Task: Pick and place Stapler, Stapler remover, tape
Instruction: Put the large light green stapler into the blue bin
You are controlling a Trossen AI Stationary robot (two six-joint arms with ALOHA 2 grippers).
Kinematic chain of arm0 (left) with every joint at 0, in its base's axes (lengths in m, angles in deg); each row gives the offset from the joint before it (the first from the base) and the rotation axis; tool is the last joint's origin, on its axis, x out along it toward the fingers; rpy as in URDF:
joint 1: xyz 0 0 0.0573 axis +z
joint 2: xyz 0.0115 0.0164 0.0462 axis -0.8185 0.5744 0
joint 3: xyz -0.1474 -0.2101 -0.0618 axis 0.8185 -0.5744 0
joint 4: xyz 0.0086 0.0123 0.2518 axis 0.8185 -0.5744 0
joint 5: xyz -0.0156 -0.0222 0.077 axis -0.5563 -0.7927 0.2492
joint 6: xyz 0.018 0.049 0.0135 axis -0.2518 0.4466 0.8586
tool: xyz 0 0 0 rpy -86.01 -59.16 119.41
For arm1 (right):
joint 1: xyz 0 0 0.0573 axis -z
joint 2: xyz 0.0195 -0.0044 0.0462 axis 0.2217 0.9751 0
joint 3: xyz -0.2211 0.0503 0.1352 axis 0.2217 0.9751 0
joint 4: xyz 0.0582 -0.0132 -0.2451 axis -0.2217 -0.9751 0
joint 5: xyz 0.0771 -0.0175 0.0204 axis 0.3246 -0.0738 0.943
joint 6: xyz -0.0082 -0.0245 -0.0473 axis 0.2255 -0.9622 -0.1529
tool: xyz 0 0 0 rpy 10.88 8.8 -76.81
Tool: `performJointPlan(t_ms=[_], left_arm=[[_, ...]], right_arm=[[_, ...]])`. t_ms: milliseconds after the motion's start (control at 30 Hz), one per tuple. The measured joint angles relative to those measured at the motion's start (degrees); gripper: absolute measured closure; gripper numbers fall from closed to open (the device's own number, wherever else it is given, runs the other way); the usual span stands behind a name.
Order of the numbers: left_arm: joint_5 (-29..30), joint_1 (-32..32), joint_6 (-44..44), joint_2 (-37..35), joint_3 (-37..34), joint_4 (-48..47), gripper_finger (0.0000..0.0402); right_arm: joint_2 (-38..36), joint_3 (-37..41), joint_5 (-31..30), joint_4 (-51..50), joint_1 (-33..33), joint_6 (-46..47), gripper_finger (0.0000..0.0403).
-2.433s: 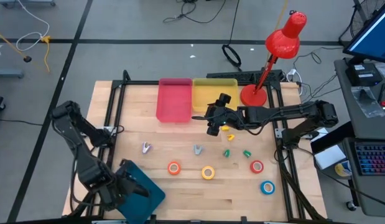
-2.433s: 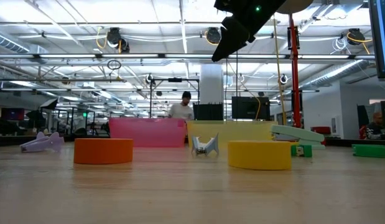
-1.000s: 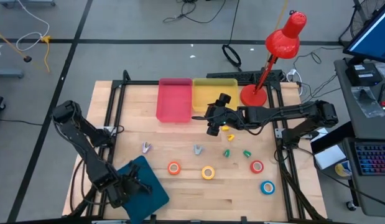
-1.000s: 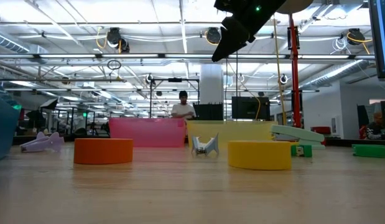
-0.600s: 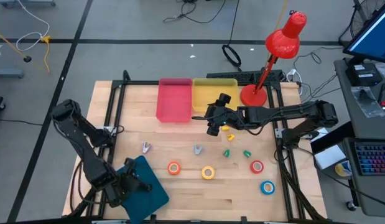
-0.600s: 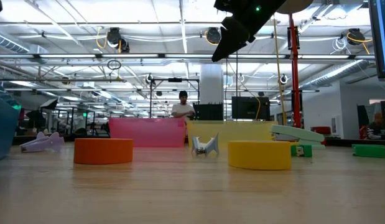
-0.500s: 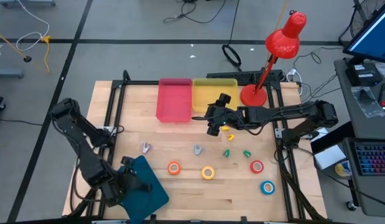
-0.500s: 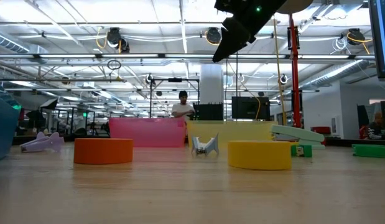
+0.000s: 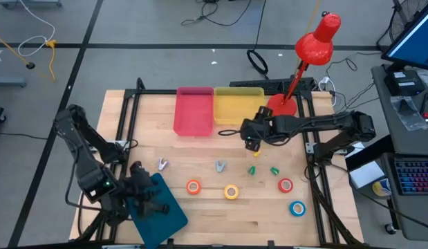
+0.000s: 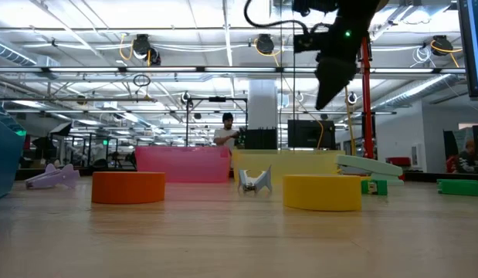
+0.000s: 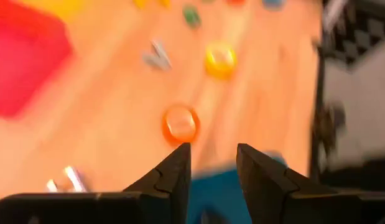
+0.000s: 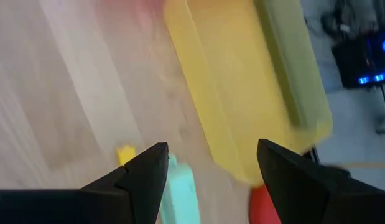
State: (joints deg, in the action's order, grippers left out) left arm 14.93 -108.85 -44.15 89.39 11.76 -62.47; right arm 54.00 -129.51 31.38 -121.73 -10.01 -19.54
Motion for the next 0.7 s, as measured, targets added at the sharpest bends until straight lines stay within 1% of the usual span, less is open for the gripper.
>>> performJointPlan(t_ms=[133, 233, 433, 567, 700], left_arm=[[11.7, 1.8, -2.1, -0.1, 0.0, 0.0, 0.0275], [16.6, 4.0, -4.2, -0.1, 0.0, 0.0, 0.0275], [17.4, 9.6, -9.4, -0.1, 0.0, 0.0, 0.0275], [17.4, 13.1, -12.6, -0.1, 0.0, 0.0, 0.0275], [17.4, 15.3, -13.3, -0.1, 0.0, 0.0, 0.0275]], right_arm=[[-0.1, 0.0, 0.0, -5.4, 1.9, 0.0, 0.0165], [-0.1, 0.0, 0.0, -9.0, 3.4, -0.3, 0.0165], [-0.1, 0.0, 0.0, -14.0, 6.7, -2.4, 0.0165], [-0.2, 0.0, 0.0, -15.1, 8.5, -5.4, 0.0165], [-0.2, 0.0, 0.0, -15.1, 10.0, -9.8, 0.0165]])
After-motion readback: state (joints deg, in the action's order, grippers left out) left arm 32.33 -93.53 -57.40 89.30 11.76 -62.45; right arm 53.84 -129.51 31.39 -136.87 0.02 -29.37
